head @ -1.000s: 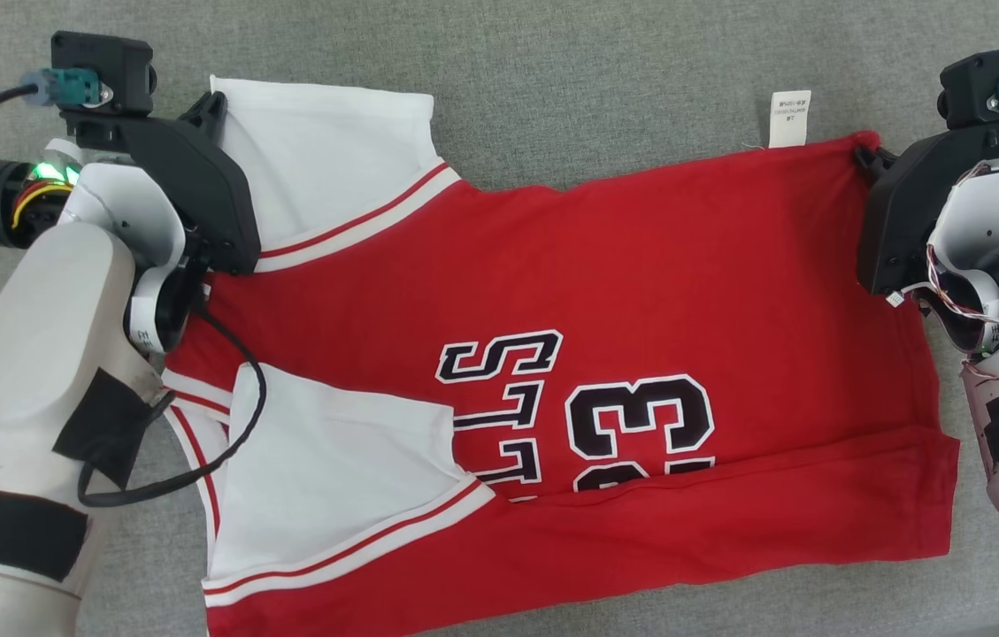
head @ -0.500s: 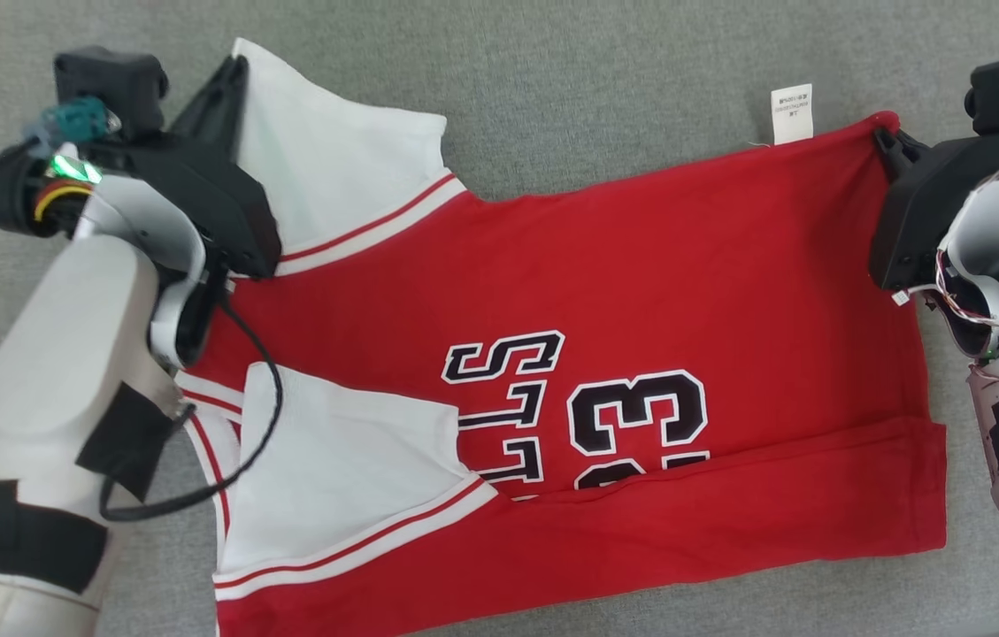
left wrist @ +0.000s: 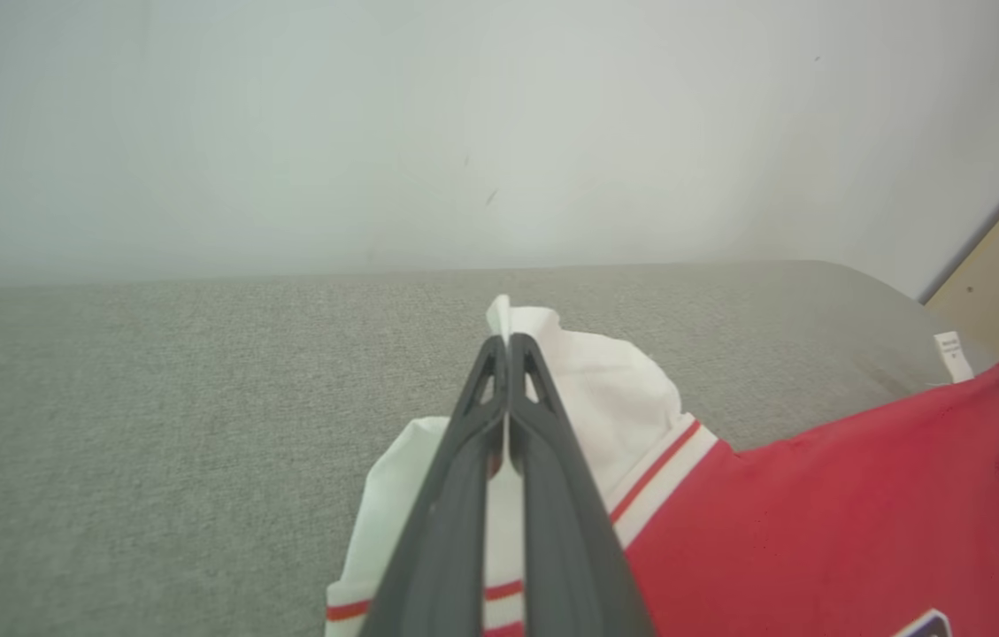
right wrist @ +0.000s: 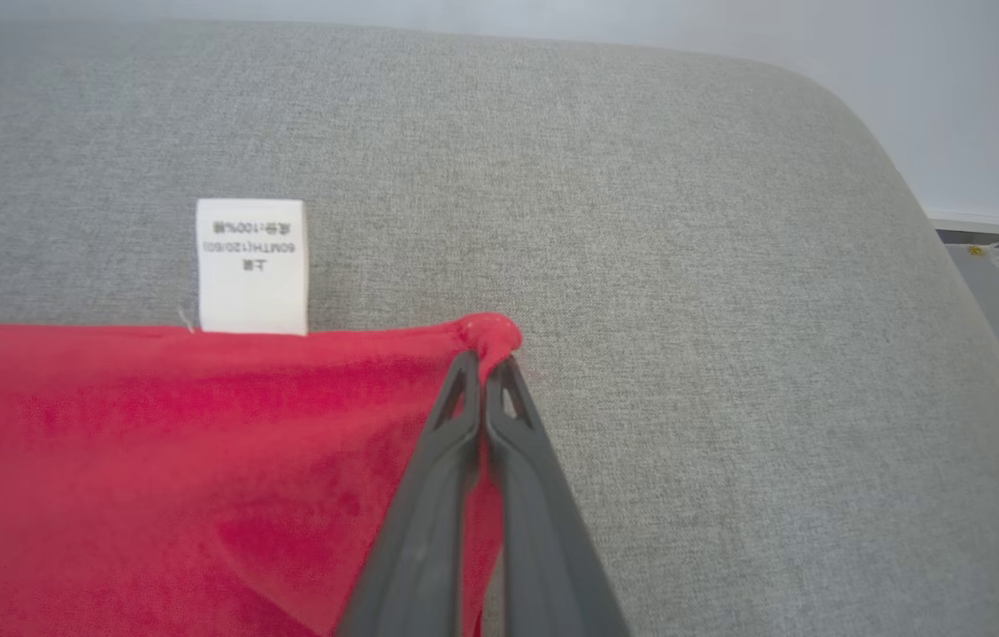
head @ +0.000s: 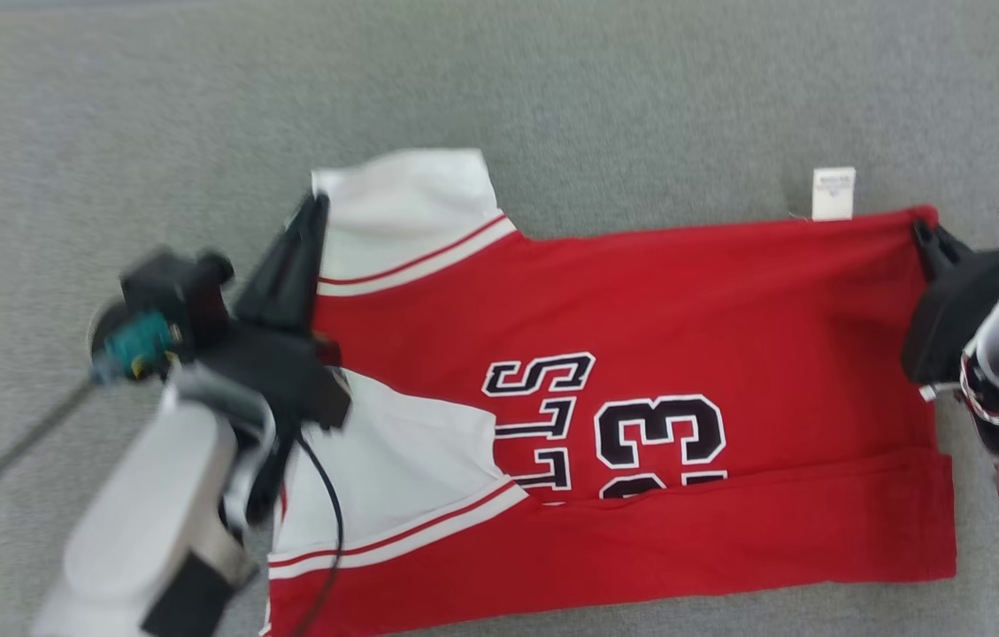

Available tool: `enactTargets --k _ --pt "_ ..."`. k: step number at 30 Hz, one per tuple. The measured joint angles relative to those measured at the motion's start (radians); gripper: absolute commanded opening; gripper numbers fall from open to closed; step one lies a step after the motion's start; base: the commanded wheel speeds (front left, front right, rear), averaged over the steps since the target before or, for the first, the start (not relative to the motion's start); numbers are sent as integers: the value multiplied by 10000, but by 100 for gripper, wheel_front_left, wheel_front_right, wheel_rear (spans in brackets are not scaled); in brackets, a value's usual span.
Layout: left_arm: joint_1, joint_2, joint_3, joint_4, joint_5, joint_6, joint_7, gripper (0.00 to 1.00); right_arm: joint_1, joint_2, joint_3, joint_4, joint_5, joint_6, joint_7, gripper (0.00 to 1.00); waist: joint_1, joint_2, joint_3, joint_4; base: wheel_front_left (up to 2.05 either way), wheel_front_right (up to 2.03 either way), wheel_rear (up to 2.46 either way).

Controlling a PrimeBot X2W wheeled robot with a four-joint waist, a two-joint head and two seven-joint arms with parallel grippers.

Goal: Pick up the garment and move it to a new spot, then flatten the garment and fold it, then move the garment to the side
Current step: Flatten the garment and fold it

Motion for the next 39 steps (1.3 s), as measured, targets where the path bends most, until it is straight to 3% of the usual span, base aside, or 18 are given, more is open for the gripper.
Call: enactTargets --k 13,19,39 --pt "4002 77 -439 -2422 -186 591 -527 0 2263 -414 182 -382 -169 0 -886 0 -2 -1 -1507 516 0 0 0" --pt "5228 111 -541 -2777 -571 796 -437 0 2859 -675 397 -155 -376 0 -1083 0 -2 -1 -2033 713 0 0 0" --pt "7081 138 -903 -2859 -1087 1218 -151 0 4082 -654 -119 -142 -656 0 -619 0 0 -1 -3104 1047 0 0 0"
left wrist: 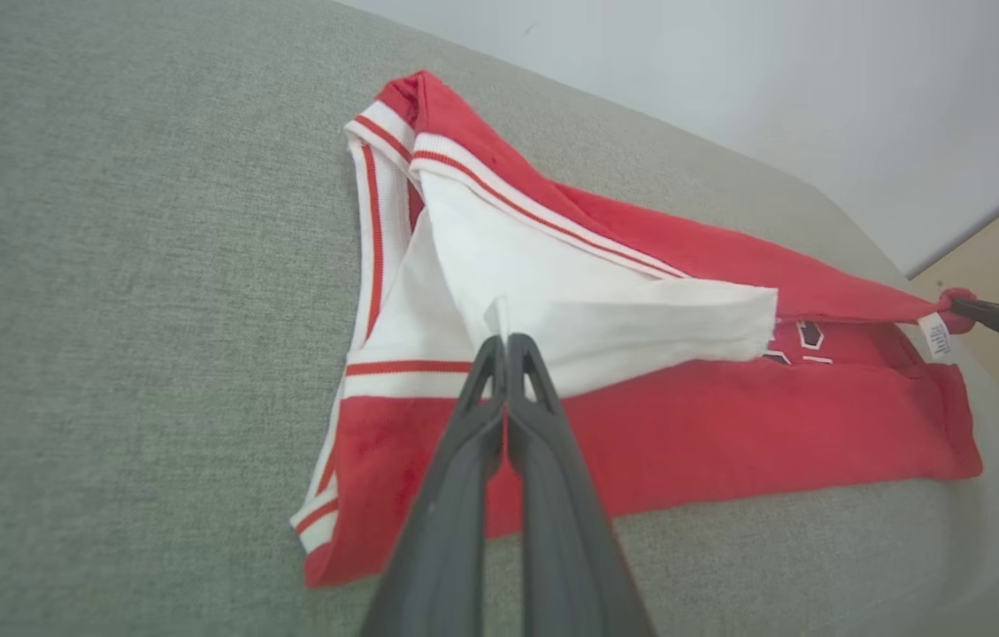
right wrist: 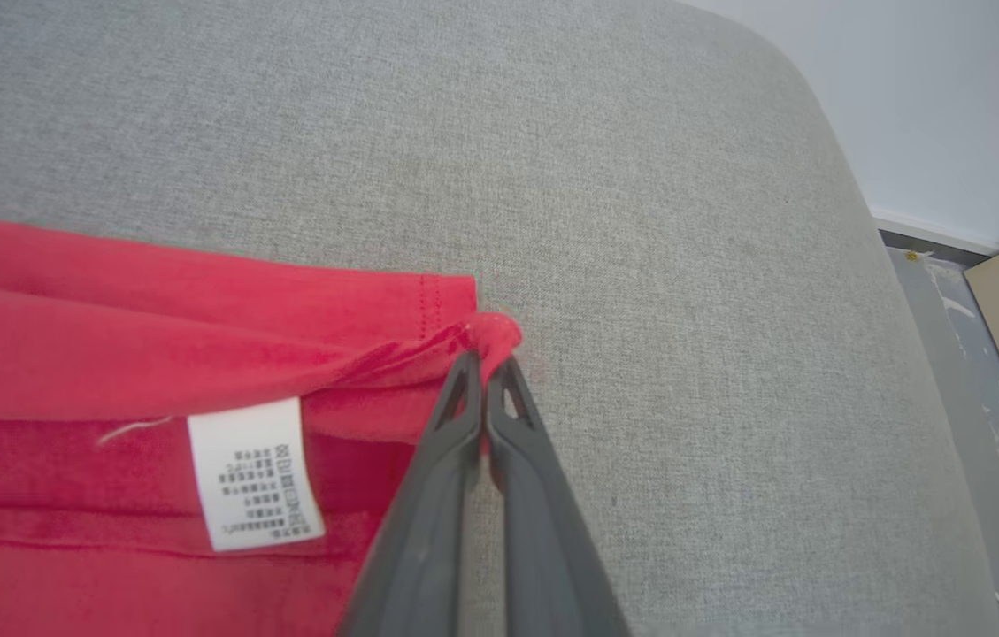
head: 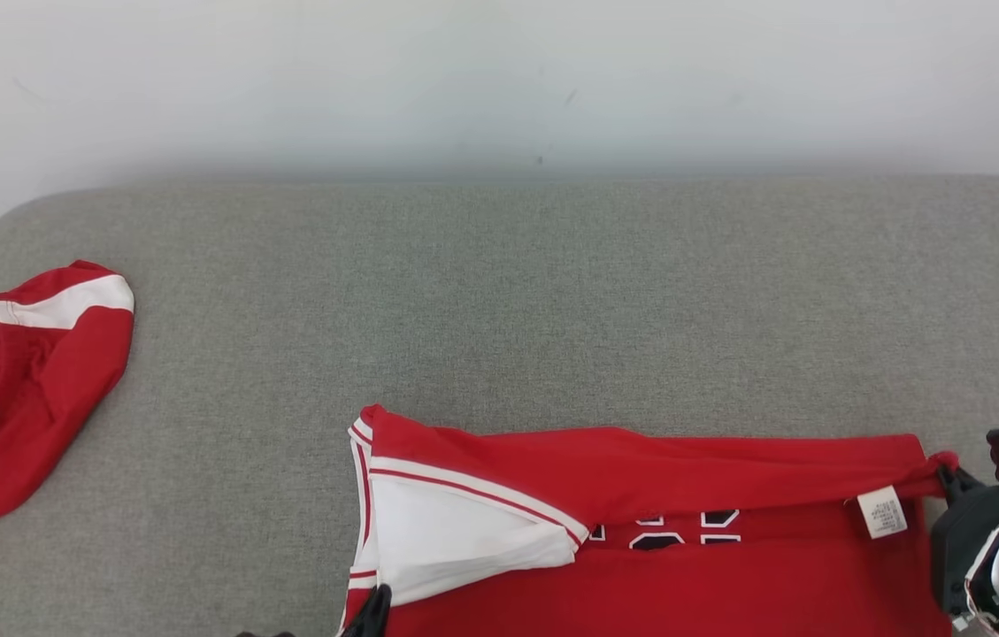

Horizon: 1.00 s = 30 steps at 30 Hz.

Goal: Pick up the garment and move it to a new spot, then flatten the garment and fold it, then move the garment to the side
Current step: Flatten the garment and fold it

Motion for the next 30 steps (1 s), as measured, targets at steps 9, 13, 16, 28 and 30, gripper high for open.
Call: enactTargets --k 9,13,16,28,30 --pt "133 -19 -148 836 73 188 2 75 423 334 -186 -111 21 0 69 100 0 0 -177 -94 0 0 0" --pt "103 -86 -100 1083 221 276 -236 100 565 602 -460 -240 255 0 -123 100 1 1 -260 -69 0 0 0" --pt "84 -140 98 1141 426 339 -462 100 805 911 -848 -495 631 0 -334 100 1 0 -388 -35 0 0 0" --pt "659 -677 2782 -635 2249 -148 -642 100 1818 2017 -1620 -2050 1881 0 -721 100 0 0 -955 -155 0 0 0" --pt "779 -823 3264 -895 2569 -362 -642 100 1864 2117 -1678 -2153 1960 0 -717 100 0 1 -1000 -213 0 0 0"
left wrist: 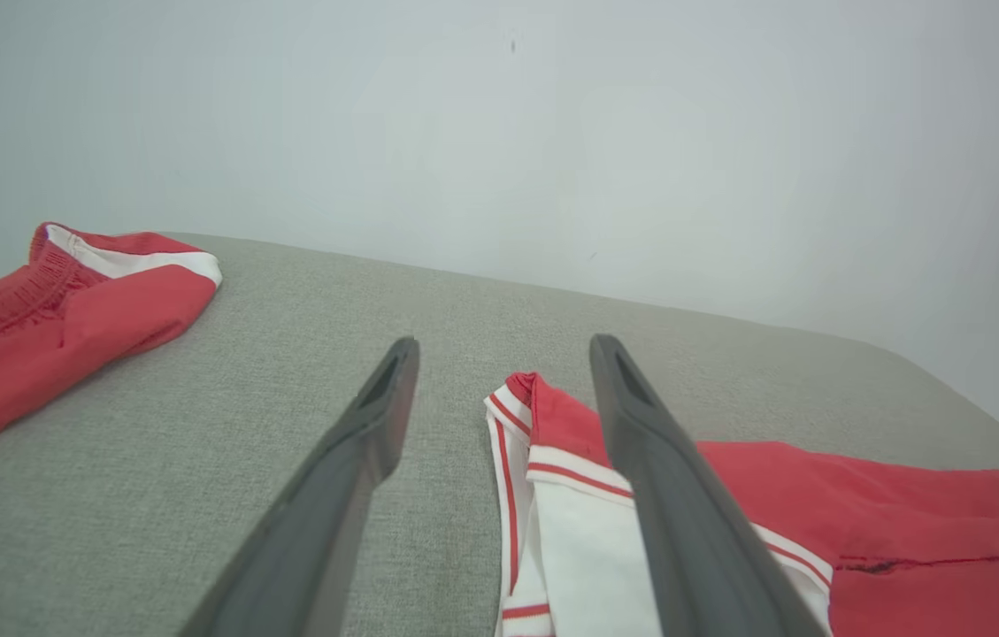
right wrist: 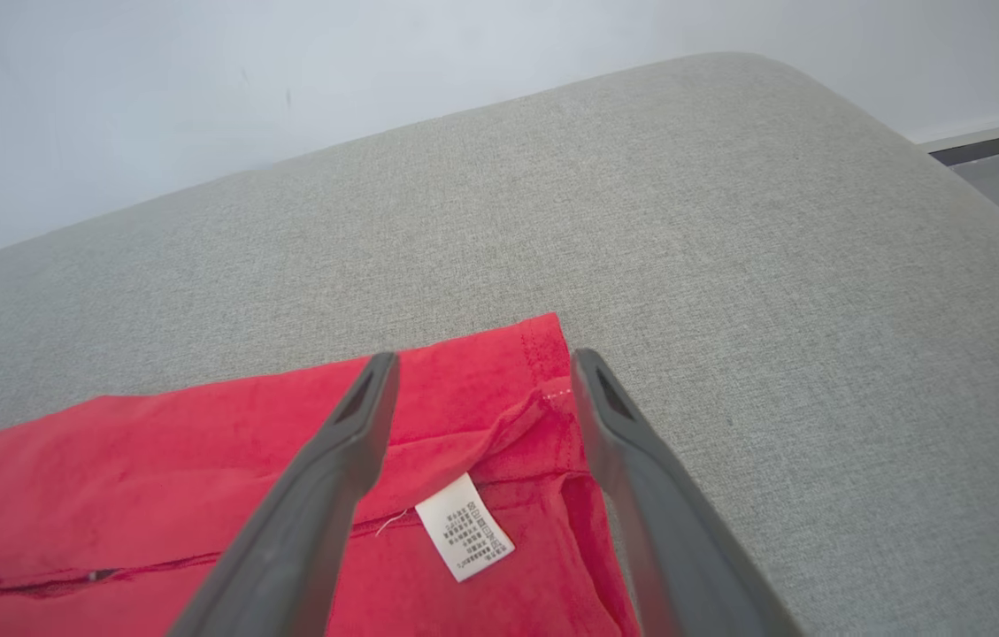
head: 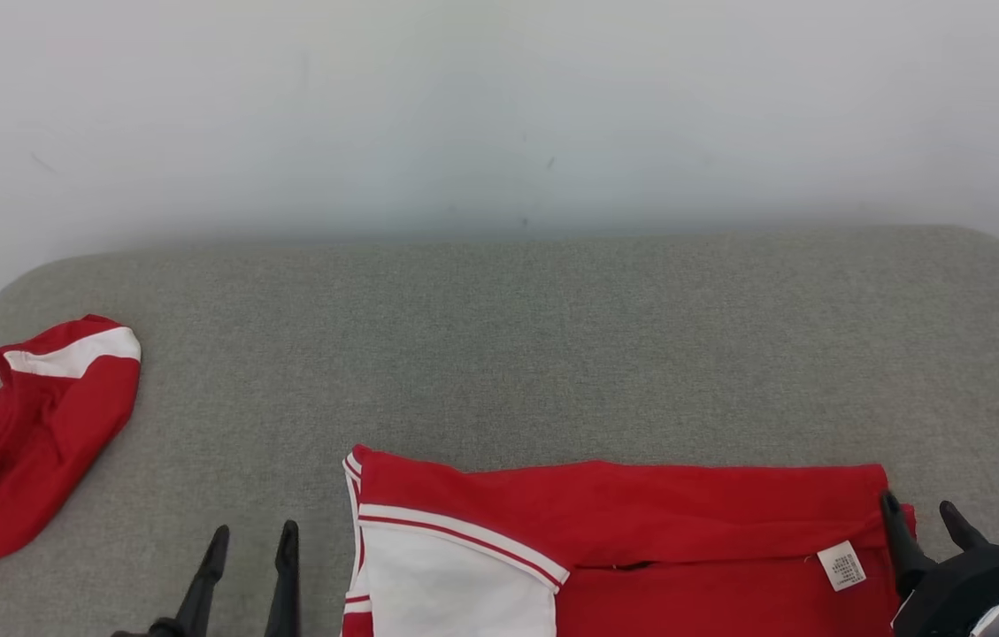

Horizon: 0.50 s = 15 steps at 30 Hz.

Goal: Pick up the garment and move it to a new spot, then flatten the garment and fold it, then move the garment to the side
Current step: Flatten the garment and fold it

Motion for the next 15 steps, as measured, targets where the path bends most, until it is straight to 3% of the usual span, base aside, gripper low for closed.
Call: enactTargets --k 9,15 --pt "427 -499 1469 -485 1009 -784 0 100 44 474 -654 203 -142 0 581 100 2 0 -49 -187 0 0 0" --pt "668 -717 2042 -516 1515 -1062 0 100 -93 650 -1131 543 -416 0 842 100 2 0 73 -176 0 0 0"
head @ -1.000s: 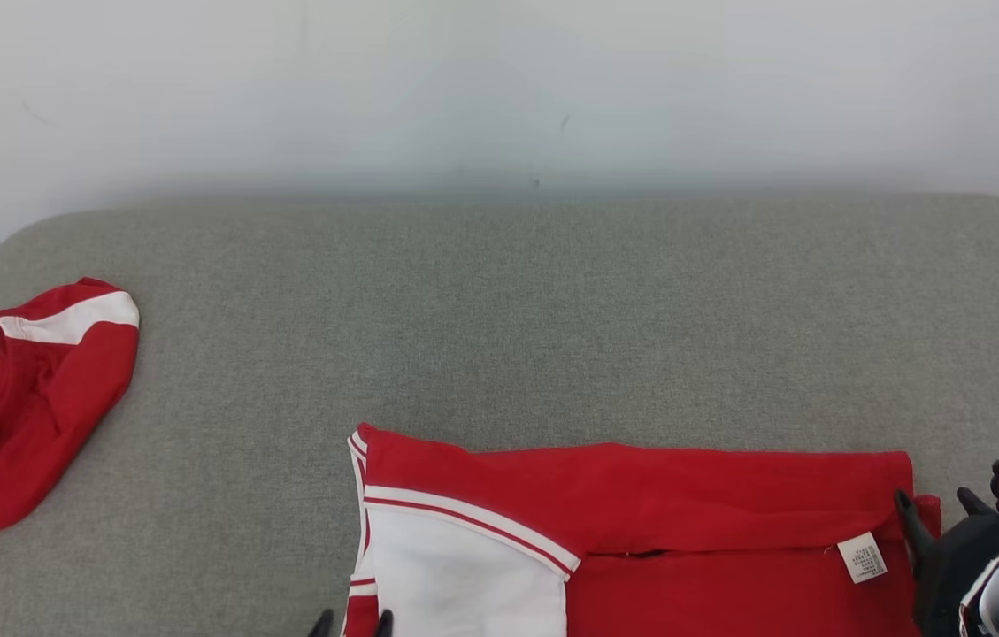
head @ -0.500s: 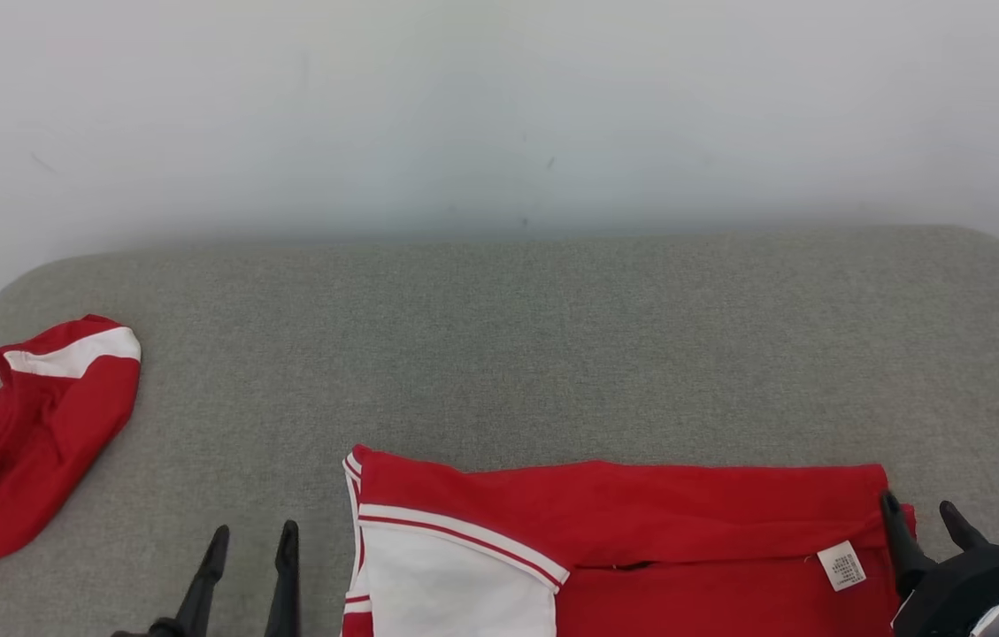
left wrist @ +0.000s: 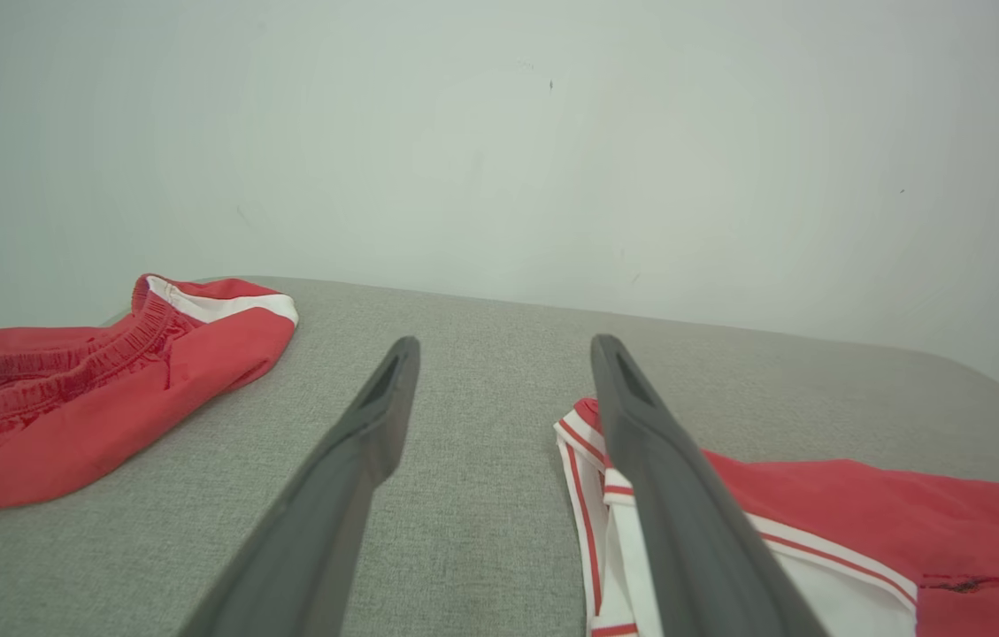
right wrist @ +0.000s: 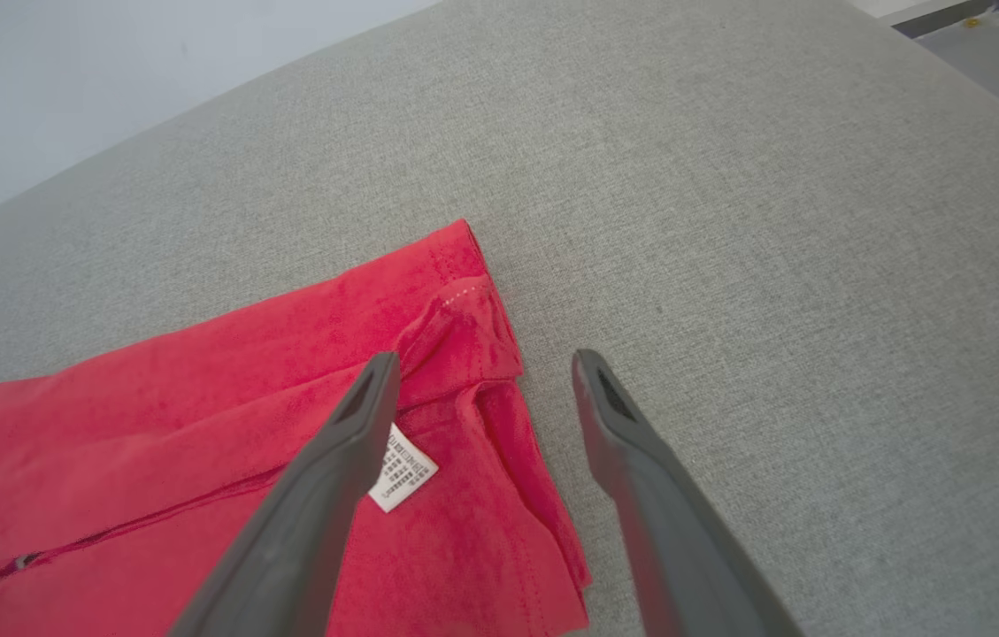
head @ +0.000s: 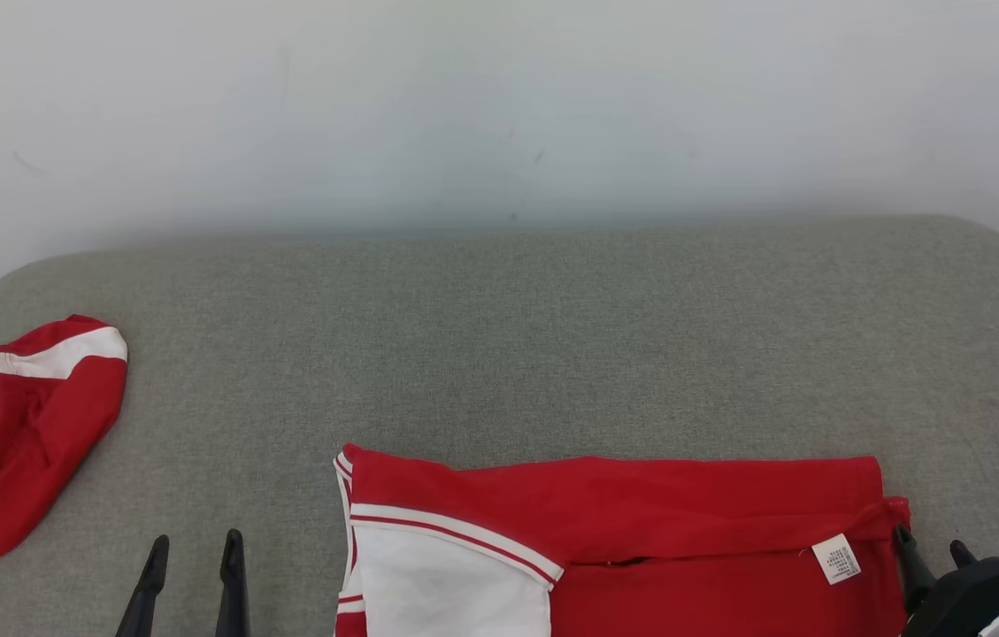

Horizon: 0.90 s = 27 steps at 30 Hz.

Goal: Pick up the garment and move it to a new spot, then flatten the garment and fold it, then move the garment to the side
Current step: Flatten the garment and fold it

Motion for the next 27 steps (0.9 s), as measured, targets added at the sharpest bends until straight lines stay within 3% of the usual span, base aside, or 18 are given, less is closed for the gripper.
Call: enactTargets --k 11,27 --pt "105 -121 -67 556 255 -253 0 100 -786 73 -330 999 -545 0 259 100 0 0 424 132 0 0 0" --pt "-543 180 -523 1214 -8 -339 150 100 -1973 215 -869 2416 -1676 0 872 100 0 0 1431 473 0 0 0"
